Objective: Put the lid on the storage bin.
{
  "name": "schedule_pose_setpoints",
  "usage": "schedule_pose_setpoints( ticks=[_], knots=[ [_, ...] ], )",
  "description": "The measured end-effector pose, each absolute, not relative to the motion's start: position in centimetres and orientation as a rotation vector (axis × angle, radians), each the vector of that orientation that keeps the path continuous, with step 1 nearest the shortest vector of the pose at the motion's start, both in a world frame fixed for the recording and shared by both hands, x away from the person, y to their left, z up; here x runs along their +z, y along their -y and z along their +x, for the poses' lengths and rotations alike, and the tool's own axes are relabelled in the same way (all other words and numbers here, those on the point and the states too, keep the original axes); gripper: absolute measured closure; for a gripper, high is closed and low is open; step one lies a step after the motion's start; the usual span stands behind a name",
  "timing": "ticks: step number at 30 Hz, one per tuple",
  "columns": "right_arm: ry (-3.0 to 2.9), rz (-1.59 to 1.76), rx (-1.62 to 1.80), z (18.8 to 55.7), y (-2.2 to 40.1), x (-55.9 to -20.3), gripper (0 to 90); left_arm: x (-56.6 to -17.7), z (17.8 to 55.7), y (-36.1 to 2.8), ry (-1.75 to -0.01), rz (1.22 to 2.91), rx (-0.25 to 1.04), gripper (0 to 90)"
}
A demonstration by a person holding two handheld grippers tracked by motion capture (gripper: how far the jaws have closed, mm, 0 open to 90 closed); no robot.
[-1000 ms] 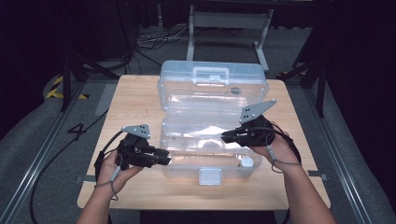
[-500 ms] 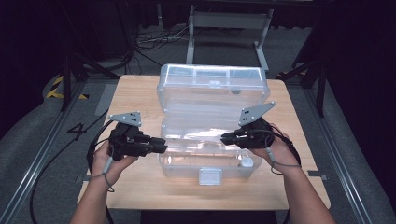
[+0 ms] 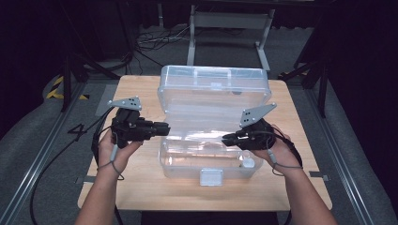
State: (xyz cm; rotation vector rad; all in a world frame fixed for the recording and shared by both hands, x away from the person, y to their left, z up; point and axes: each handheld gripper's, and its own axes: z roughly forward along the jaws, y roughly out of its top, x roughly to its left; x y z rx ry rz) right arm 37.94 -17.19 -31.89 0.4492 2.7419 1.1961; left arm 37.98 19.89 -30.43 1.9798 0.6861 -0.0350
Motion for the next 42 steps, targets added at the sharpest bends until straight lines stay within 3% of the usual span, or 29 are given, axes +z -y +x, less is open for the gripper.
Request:
schedule_pose_setpoints(
  ticks=[24, 42],
  knots=[
    [-2.744, 0.441, 1.185, 37.6, 17.1, -32.1, 81.2, -30.3, 39.3, -19.6, -0.852, 1.853, 0.178, 81.2],
    [-2.766, 0.423, 1.162, 37.2, 17.0, -32.5, 80.2, -30.0, 39.4, -19.1, -0.863, 1.847, 0.217, 89.6]
  ],
)
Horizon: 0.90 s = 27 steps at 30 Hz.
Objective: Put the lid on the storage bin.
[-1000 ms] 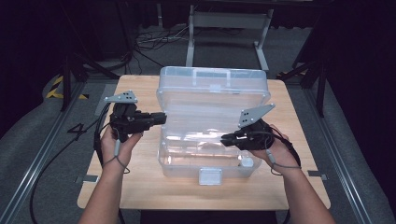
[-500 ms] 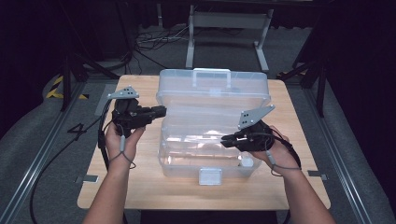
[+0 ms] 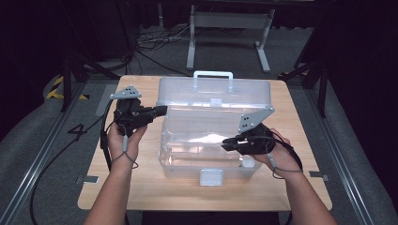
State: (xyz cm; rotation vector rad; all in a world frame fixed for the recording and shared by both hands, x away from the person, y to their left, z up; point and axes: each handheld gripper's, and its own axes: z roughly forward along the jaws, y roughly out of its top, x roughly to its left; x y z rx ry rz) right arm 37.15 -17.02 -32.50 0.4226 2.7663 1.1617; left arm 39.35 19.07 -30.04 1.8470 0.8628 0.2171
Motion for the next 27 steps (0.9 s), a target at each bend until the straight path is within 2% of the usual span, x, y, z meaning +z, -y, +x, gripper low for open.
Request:
schedule_pose_setpoints(
  ticks=[17, 27],
  knots=[
    [-2.684, 0.420, 1.221, 36.5, 17.9, -31.7, 76.6, -30.4, 39.2, -19.3, -0.852, 1.841, 0.191, 89.6],
    [-2.616, 0.474, 1.286, 36.3, 19.8, -31.0, 83.4, -30.7, 39.4, -19.1, -0.845, 1.857, 0.177, 89.5]
  ],
)
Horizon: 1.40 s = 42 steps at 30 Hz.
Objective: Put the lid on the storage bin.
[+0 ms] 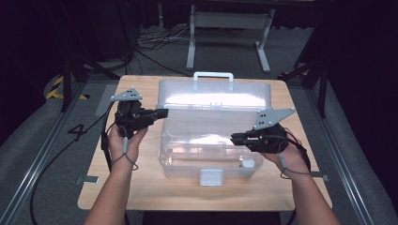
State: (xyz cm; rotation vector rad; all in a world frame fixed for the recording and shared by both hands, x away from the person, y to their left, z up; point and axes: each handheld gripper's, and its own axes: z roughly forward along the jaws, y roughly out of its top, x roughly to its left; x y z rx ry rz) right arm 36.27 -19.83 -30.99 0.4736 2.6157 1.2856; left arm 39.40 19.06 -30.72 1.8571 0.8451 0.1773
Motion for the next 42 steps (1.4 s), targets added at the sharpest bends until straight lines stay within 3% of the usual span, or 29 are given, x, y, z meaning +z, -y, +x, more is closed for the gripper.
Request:
schedule_pose_setpoints(
  ticks=[13, 42],
  knots=[
    [-2.509, 0.570, 1.329, 36.4, 22.4, -30.6, 88.9, -30.8, 39.3, -19.0, -0.849, 1.865, 0.176, 89.5],
    [-2.323, 0.781, 1.454, 37.5, 27.4, -30.7, 89.2, -30.9, 38.9, -19.2, -0.837, 1.893, 0.182, 89.3]
  ],
)
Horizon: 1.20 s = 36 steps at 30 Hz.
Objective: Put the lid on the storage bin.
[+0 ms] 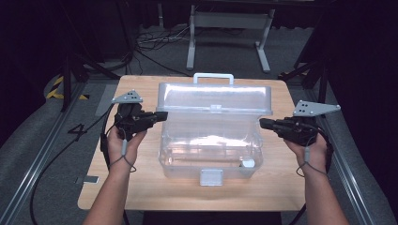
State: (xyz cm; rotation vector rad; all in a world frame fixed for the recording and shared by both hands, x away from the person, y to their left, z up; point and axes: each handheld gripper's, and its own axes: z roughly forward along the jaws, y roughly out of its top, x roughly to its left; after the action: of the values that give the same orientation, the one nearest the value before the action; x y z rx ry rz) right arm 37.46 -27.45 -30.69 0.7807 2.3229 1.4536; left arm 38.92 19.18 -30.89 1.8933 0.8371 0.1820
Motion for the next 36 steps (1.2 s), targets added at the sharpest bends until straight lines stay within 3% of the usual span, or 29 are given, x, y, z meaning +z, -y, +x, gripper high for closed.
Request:
schedule_pose_setpoints(
  ticks=[36],
  knots=[
    [-2.330, 0.846, 1.454, 37.63, 28.40, -30.66, 89.3, -31.17, 38.15, -20.00, -0.843, 1.970, 0.153, 87.8]
  ],
)
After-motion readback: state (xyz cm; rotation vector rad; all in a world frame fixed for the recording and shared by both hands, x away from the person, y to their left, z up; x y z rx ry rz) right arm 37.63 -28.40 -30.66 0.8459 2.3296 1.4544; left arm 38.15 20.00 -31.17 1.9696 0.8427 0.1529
